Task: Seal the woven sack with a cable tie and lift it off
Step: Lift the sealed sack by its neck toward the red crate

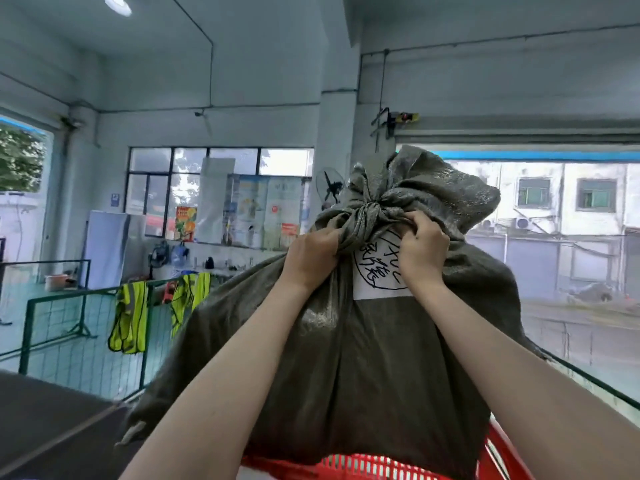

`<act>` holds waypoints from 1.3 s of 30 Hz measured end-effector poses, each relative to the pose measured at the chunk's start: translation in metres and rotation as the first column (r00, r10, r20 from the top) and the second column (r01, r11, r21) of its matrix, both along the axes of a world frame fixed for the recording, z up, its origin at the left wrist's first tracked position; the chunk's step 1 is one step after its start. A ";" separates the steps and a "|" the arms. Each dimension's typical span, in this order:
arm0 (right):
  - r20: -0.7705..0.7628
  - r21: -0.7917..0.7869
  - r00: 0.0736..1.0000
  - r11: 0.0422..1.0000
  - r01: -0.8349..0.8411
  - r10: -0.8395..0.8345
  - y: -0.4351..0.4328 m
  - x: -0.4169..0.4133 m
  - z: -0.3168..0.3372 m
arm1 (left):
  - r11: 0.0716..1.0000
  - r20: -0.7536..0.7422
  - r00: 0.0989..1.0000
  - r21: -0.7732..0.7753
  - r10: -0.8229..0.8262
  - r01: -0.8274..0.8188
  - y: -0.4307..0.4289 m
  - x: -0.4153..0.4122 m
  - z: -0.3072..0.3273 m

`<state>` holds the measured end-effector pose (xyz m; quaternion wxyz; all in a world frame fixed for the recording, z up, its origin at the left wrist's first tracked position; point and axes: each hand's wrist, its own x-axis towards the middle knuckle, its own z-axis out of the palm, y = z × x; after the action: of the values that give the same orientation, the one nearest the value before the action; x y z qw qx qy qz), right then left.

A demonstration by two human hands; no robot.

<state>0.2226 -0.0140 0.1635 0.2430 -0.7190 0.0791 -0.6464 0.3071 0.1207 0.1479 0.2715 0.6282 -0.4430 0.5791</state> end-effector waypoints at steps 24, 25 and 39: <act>-0.964 -0.027 0.267 0.992 -0.124 0.007 -0.040 0.027 -0.202 | 0.844 -0.878 0.306 0.454 0.369 0.284 -0.012 0.062 -0.208; -0.965 -0.050 0.263 0.991 -0.121 -0.017 -0.038 0.027 -0.202 | 0.856 -0.886 0.295 0.436 0.356 0.276 -0.010 0.061 -0.206; -0.951 -0.154 0.285 0.983 -0.102 -0.119 -0.027 -0.017 -0.195 | 0.846 -0.862 0.326 0.473 0.388 0.245 0.004 0.016 -0.173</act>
<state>0.2060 -0.0408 -0.0315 0.0761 -0.9809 0.1526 -0.0933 0.3228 0.1249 -0.0248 0.2660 0.9118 -0.3117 -0.0277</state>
